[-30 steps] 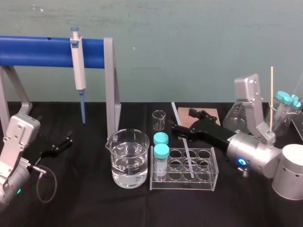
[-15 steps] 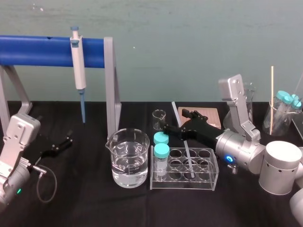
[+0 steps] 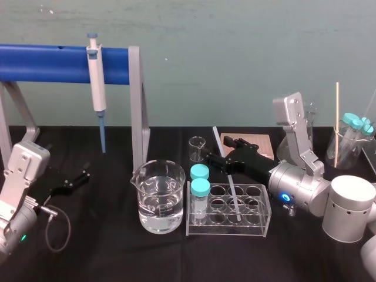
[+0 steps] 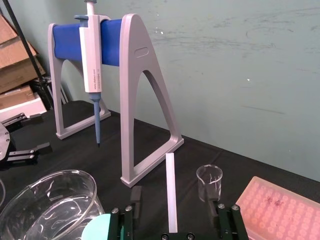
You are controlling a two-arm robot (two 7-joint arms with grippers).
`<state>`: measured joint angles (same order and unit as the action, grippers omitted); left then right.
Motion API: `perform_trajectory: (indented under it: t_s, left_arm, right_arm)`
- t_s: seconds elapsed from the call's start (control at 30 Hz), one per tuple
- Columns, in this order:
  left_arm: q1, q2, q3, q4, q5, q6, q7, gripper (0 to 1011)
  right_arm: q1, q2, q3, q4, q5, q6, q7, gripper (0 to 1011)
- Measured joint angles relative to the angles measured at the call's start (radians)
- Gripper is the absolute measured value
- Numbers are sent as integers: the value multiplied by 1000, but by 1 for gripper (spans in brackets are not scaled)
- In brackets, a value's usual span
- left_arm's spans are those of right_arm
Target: Pick up the stirring rod with one hand, then place it down.
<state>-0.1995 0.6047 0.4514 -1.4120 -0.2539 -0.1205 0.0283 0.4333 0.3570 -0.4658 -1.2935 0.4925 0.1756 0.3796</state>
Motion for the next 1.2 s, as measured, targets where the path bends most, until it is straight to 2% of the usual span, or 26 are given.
perform_trajectory:
  t_s: [0.03, 0.23, 0.37, 0.47, 0.5, 0.6, 0.67, 0.7, 0.73, 0.83, 1.0, 1.2]
  left_arm:
    - [0, 0, 0, 0, 0, 0, 0, 1000]
    - [0, 0, 0, 0, 0, 0, 0, 1000]
    - [0, 0, 0, 0, 0, 0, 0, 1000]
    - [0, 0, 0, 0, 0, 0, 0, 1000]
    - [0, 0, 0, 0, 0, 0, 0, 1000]
    - [0, 0, 0, 0, 0, 0, 0, 1000]
    - [0, 0, 0, 0, 0, 0, 0, 1000]
    - [0, 0, 0, 0, 0, 0, 0, 1000]
    - [0, 0, 0, 0, 0, 0, 0, 1000]
    - [0, 0, 0, 0, 0, 0, 0, 1000]
    - [0, 0, 0, 0, 0, 0, 0, 1000]
    - [0, 0, 0, 0, 0, 0, 0, 1000]
  right_arm:
    - [0, 0, 0, 0, 0, 0, 0, 776]
    - [0, 0, 1, -1, 1, 0, 0, 625]
    - [-1, 1, 1, -1, 1, 0, 0, 460]
    - [-1, 1, 1, -2, 1, 0, 0, 398]
    - [-1, 1, 1, -2, 1, 0, 0, 335]
    - [-1, 1, 1, -2, 2, 0, 0, 274]
    - [-2, 2, 1, -2, 2, 0, 0, 175]
    - [-2, 2, 1, -2, 2, 0, 0, 175]
    - [-2, 2, 1, -2, 2, 0, 0, 121]
    - [-2, 2, 1, -2, 2, 0, 1, 72]
    - [-3, 2, 3, -3, 2, -3, 2, 72]
    - [-42, 2, 31, -35, 4, -94, 35, 72]
